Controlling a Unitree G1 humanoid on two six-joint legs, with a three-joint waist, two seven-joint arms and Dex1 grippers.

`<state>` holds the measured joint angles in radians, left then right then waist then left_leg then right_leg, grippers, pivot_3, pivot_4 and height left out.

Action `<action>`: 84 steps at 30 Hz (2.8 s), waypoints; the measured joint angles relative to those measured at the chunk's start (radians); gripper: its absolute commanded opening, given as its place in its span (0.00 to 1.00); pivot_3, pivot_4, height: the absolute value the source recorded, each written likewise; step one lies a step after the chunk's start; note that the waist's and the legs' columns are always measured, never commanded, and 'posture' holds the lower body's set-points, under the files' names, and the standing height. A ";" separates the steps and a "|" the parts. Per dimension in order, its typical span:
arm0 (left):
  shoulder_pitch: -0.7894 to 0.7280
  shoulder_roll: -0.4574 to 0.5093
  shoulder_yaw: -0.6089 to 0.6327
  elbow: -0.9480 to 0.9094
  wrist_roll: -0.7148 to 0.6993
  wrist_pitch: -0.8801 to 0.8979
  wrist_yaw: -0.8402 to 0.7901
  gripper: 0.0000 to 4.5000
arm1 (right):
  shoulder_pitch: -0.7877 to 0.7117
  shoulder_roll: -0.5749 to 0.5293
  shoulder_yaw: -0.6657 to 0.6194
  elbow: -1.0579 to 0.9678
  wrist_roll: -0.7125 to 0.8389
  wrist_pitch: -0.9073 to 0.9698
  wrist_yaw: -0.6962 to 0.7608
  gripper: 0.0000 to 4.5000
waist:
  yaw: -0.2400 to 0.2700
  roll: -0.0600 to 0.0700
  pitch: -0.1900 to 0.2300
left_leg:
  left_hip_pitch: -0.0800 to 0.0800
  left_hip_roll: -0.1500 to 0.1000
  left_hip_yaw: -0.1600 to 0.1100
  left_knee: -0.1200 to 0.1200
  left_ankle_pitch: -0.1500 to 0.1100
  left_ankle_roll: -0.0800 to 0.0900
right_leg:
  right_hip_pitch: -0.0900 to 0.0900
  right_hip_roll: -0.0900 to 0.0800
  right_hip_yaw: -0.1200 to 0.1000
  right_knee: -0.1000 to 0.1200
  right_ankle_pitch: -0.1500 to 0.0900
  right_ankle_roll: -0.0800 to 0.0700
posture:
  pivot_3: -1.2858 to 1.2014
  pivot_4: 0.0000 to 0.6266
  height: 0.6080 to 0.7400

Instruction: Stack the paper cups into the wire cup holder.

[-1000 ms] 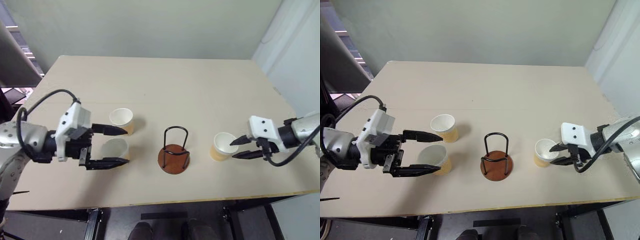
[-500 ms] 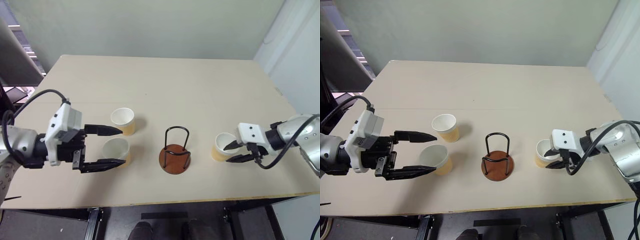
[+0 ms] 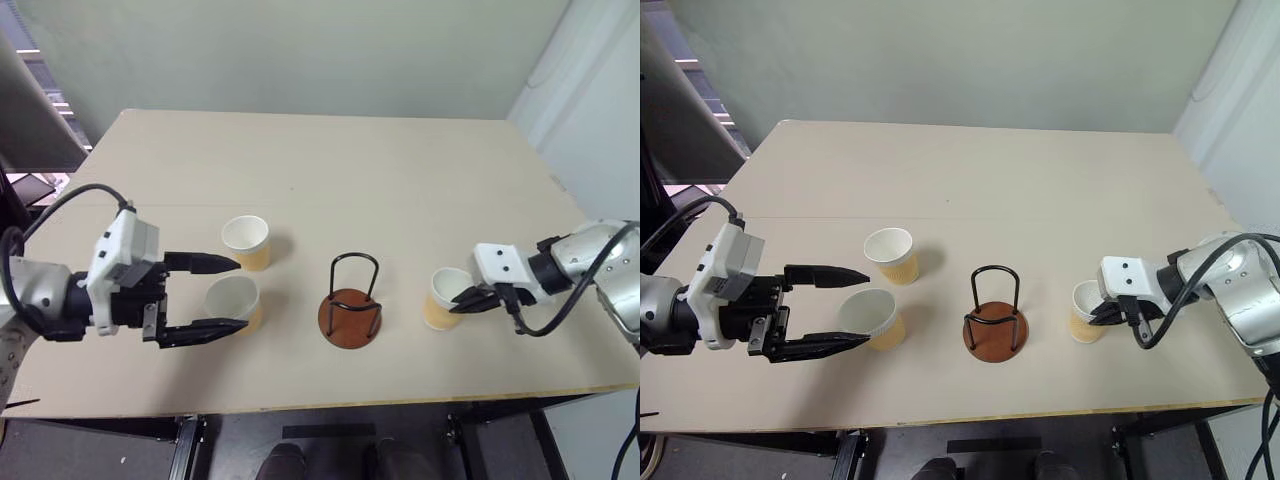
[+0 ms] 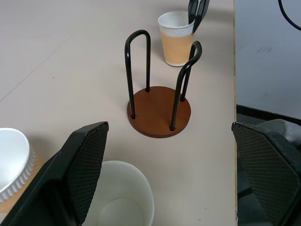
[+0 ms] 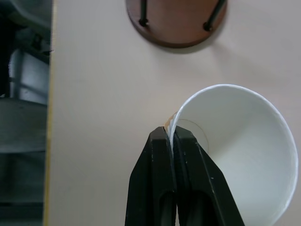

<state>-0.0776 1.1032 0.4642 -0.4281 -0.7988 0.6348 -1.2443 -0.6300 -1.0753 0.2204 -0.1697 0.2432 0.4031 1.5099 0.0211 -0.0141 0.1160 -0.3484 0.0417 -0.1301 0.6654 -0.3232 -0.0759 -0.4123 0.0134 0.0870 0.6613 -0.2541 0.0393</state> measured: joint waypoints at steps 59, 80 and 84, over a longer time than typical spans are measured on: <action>-0.423 0.096 -0.459 0.494 0.426 -0.270 -0.211 1.00 | 0.062 0.051 -0.505 -0.203 0.554 0.336 -0.174 1.00 | 0.006 -0.001 0.000 | -0.001 0.004 -0.001 -0.001 0.000 -0.004 | -0.003 0.003 0.000 0.001 -0.001 -0.004 | 0.52 0.24 1.00; -0.481 0.019 -0.558 0.523 0.518 -0.263 -0.239 0.33 | 0.135 0.004 -0.515 -0.240 0.578 0.323 -0.256 1.00 | 0.007 -0.001 0.000 | -0.001 0.004 -0.002 -0.001 0.000 -0.003 | -0.003 0.003 0.000 -0.001 0.000 -0.002 | 0.52 0.24 1.00; -0.500 0.018 -0.560 0.524 0.523 -0.262 -0.245 0.02 | 0.141 0.001 -0.516 -0.241 0.578 0.318 -0.263 1.00 | 0.006 -0.001 0.000 | -0.001 0.004 -0.002 -0.001 0.000 -0.003 | -0.003 0.003 0.000 -0.001 0.000 -0.002 | 0.52 0.24 1.00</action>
<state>-0.5778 1.1210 -0.0954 0.0962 -0.2760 0.3726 -1.4894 -0.4889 -1.0747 -0.2951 -0.4110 0.8213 0.7210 1.2465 0.0275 -0.0148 0.1156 -0.3499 0.0461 -0.1320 0.6646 -0.3230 -0.0792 -0.4158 0.0165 0.0867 0.6608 -0.2537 0.0373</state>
